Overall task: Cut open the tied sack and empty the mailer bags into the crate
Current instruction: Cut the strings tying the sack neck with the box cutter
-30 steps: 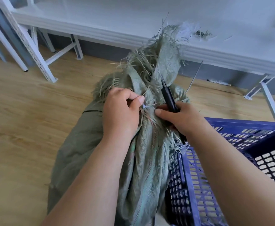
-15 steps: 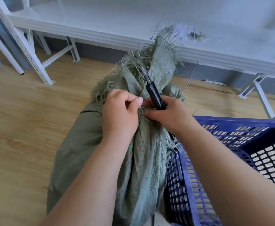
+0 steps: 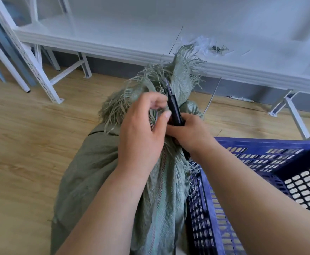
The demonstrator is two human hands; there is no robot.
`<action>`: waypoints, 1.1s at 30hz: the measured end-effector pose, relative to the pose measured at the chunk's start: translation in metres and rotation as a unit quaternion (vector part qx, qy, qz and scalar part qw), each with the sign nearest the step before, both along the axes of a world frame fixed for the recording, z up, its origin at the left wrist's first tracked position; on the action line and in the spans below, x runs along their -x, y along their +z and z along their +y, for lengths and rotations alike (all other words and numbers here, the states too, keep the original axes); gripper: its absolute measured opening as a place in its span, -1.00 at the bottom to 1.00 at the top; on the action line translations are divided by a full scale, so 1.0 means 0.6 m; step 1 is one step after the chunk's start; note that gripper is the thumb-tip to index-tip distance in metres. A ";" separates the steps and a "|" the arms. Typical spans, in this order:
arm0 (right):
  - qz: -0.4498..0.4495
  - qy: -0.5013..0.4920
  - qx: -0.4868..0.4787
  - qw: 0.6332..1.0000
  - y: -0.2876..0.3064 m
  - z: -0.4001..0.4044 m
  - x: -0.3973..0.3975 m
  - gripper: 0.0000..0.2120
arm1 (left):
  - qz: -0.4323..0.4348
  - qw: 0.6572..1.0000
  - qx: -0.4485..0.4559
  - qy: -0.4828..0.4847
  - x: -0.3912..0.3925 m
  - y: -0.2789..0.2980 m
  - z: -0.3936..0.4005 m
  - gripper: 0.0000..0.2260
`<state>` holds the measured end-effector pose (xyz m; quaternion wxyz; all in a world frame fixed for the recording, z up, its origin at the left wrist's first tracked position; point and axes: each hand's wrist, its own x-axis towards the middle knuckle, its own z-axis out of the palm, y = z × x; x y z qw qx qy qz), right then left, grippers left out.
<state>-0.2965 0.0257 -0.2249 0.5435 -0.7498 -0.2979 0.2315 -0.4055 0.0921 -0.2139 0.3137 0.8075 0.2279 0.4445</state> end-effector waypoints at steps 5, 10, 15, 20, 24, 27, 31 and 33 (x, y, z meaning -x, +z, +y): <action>0.123 0.027 -0.056 0.990 0.007 0.002 -0.001 -0.93 | 0.077 0.997 0.024 0.013 0.007 -0.009 0.016 -0.81; 0.057 0.012 -0.011 0.998 0.006 0.001 -0.006 -0.91 | 0.171 0.982 -0.059 0.050 0.016 -0.002 0.026 -0.89; -0.005 0.017 0.004 1.000 0.003 -0.001 -0.001 -0.92 | 0.221 0.974 -0.016 0.053 0.019 -0.012 0.029 -0.86; -0.001 0.027 -0.007 1.000 0.003 -0.001 -0.002 -0.91 | 0.176 0.983 0.019 0.052 0.015 -0.024 0.031 -0.89; 0.024 -0.004 -0.031 0.999 0.002 -0.010 0.005 -0.91 | 0.126 0.989 0.055 0.054 0.011 -0.040 0.028 -0.88; -0.062 -0.103 -0.026 0.992 0.003 -0.026 0.014 -0.86 | 0.108 0.990 0.057 0.064 0.007 -0.048 0.031 -0.89; -0.081 -0.085 0.021 0.993 0.002 -0.045 0.046 -0.72 | 0.100 0.991 0.054 0.071 -0.003 -0.053 0.035 -0.92; -0.071 -0.074 0.058 0.993 -0.003 -0.046 0.060 -0.65 | 0.097 0.991 0.060 0.071 -0.008 -0.054 0.035 -0.92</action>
